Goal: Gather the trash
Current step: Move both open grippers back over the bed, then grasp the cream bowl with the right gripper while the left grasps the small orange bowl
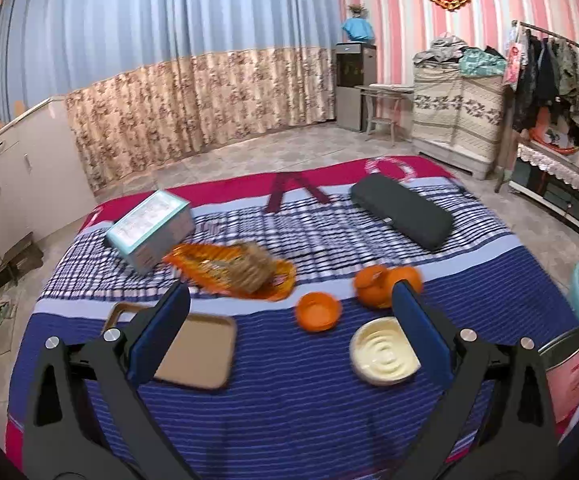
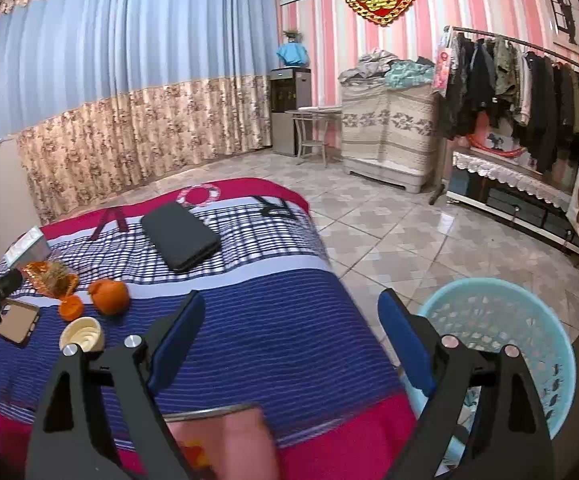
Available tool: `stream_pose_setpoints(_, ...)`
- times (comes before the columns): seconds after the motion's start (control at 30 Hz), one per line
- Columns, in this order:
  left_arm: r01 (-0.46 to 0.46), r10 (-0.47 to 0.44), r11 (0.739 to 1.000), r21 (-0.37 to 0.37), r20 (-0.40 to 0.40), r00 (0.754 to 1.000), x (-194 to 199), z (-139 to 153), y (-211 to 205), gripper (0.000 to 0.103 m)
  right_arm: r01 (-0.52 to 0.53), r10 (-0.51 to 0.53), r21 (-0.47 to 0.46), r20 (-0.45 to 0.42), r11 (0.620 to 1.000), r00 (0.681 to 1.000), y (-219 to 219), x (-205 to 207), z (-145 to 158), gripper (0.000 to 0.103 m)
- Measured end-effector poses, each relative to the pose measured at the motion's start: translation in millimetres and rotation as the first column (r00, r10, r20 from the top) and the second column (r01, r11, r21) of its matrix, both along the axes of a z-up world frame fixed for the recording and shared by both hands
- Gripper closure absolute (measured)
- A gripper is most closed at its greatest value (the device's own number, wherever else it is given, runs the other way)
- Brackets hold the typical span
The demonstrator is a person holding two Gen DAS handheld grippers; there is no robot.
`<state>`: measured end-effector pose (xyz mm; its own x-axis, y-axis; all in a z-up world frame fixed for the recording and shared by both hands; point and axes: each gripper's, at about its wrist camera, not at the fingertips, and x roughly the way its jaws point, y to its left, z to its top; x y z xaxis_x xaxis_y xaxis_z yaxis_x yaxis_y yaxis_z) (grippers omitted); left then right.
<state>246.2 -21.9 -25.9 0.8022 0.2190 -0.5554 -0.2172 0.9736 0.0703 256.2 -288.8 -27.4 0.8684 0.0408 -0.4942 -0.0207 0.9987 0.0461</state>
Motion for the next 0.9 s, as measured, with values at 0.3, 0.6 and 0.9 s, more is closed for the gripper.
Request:
stream_pose_setpoints(0.3,-0.054,0.054,0.998,-0.007,-0.043,0.998,-9,-21,41,0.006,-0.080,0.079,-0.051,-0.012,0.996,0.997,38,-3,-3,0.016)
stream_pose_setpoints(0.6,-0.115,0.114,0.993,-0.006,-0.079,0.990,-12,-48,78,0.006,-0.196,0.194,-0.054,-0.037,0.979,0.980,88,-10,-10,0.016)
stream_pose_setpoints(0.9,-0.142,0.133,0.986,-0.091,-0.097,0.986,-12,-68,102,0.006,-0.358,0.344,-0.123,-0.122,0.926,0.931,164,-12,-43,0.016)
